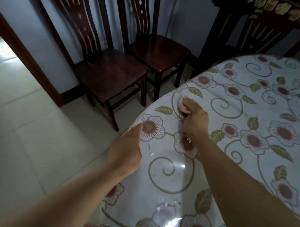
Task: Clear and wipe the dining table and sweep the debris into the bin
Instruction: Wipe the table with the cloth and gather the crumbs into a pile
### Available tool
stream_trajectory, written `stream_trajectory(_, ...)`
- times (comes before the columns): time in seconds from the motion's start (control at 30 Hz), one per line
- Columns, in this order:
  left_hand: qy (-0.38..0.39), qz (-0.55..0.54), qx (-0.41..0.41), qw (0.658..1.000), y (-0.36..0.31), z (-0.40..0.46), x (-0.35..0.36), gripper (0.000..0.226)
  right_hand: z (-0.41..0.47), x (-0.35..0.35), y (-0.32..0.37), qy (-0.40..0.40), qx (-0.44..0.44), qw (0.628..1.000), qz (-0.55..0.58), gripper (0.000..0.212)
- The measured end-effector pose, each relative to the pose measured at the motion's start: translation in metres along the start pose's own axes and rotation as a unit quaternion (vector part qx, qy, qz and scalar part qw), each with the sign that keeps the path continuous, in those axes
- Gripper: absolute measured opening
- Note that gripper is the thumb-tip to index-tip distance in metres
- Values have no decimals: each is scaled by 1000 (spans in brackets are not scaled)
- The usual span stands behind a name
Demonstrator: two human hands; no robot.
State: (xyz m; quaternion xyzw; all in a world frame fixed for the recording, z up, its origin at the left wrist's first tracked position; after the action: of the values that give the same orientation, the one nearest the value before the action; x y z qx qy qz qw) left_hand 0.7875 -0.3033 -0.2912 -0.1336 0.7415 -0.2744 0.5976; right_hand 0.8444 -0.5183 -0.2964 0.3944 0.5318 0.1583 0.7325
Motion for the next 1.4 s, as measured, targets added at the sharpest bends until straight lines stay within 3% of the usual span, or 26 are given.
stream_trajectory(0.27,14,9,-14,1000,-5,-1,-5,63,-36,15,29,166,-172,971,-4,49)
stream_trajectory(0.43,7,-112,-30,993,-4,-4,-10,63,-69,19,43,213,-238,948,11,51)
stream_trajectory(0.57,16,-200,-53,978,-2,-1,-7,48,-111,12,45,280,-277,918,47,49)
stream_trajectory(0.7,38,-143,-43,988,-6,-7,-2,53,-160,-14,33,315,-273,907,65,30)
stream_trajectory(0.87,42,-96,-31,994,-7,-30,4,53,-211,-50,9,364,-235,898,72,44)
stream_trajectory(0.93,44,-87,-27,995,-8,-43,6,51,-217,-69,2,391,-176,896,116,45)
stream_trajectory(1.03,55,-84,6,995,-15,-59,11,50,-192,-99,-5,340,-75,913,212,37)
stream_trajectory(1.13,48,-54,39,997,-21,-68,17,50,-139,-110,-19,171,-72,978,99,39)
stream_trajectory(1.2,58,-58,45,996,-23,-72,23,50,-110,-100,-28,111,-37,992,37,45)
stream_trajectory(1.27,69,-73,45,994,-24,-75,28,51,-97,-84,-32,85,-17,996,-10,47)
stream_trajectory(1.4,63,-77,47,994,-23,-76,30,50,-124,-64,-20,143,-129,980,-47,51)
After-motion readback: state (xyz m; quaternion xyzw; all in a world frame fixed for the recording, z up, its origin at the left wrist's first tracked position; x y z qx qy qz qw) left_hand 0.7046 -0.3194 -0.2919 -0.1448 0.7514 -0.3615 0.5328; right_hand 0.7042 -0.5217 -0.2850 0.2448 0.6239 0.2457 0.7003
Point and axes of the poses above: each hand's wrist, its own z-axis towards the middle knuckle, its own x-axis out of the palm, y = z × x, the point moved 4 cm from there along z, towards the middle knuckle
